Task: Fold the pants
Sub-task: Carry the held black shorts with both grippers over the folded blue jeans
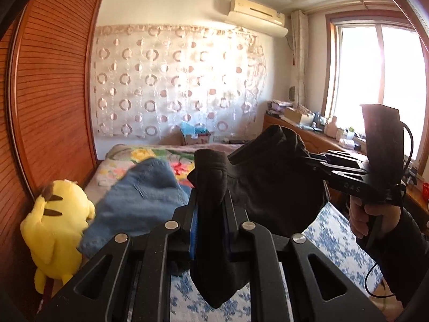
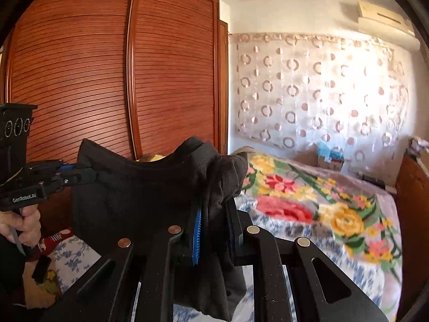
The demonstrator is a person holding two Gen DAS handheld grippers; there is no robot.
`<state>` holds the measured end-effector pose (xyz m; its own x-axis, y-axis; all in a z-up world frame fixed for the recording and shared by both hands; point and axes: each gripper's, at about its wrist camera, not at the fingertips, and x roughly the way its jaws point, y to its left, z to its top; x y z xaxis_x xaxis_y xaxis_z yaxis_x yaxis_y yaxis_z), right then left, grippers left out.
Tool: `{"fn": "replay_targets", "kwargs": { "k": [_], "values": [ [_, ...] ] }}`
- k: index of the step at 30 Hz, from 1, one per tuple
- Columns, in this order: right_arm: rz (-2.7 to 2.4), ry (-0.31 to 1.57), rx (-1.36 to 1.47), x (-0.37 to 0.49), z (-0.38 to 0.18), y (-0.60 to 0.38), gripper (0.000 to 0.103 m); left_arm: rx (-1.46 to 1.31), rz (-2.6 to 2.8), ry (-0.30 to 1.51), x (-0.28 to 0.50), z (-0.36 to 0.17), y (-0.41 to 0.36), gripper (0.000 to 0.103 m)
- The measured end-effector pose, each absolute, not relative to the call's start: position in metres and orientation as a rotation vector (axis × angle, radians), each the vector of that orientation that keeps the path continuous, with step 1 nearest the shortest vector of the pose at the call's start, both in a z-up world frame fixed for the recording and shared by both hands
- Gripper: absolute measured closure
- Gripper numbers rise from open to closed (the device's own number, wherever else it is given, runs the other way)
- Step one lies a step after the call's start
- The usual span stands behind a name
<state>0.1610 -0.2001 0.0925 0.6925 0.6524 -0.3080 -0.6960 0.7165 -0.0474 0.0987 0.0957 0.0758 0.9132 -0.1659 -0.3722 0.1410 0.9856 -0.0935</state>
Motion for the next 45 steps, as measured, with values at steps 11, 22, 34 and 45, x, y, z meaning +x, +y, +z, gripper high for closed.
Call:
{"fn": "replay_targets", "kwargs": {
  "k": [11,22,34,45],
  "values": [
    [0.849,0.313,-0.319,0.234,0.107,-0.125,0.088,-0.116,0.011,0.41,0.12,0.059,0.153,0.087],
    [0.855,0.36,-0.465,0.295,0.098,-0.052,0.088,-0.202,0.064,0.483,0.144,0.025,0.189,0.087],
    [0.894,0.423,-0.519,0.341,0.085,0.02,0.087,-0.244,0.085,0.522,0.153,0.011,0.197,0.087],
    [0.85,0.444,-0.354,0.349,0.099,-0.013,0.058,-0.218,0.128,0.502,0.141,0.022,0.199,0.064]
  ]
}}
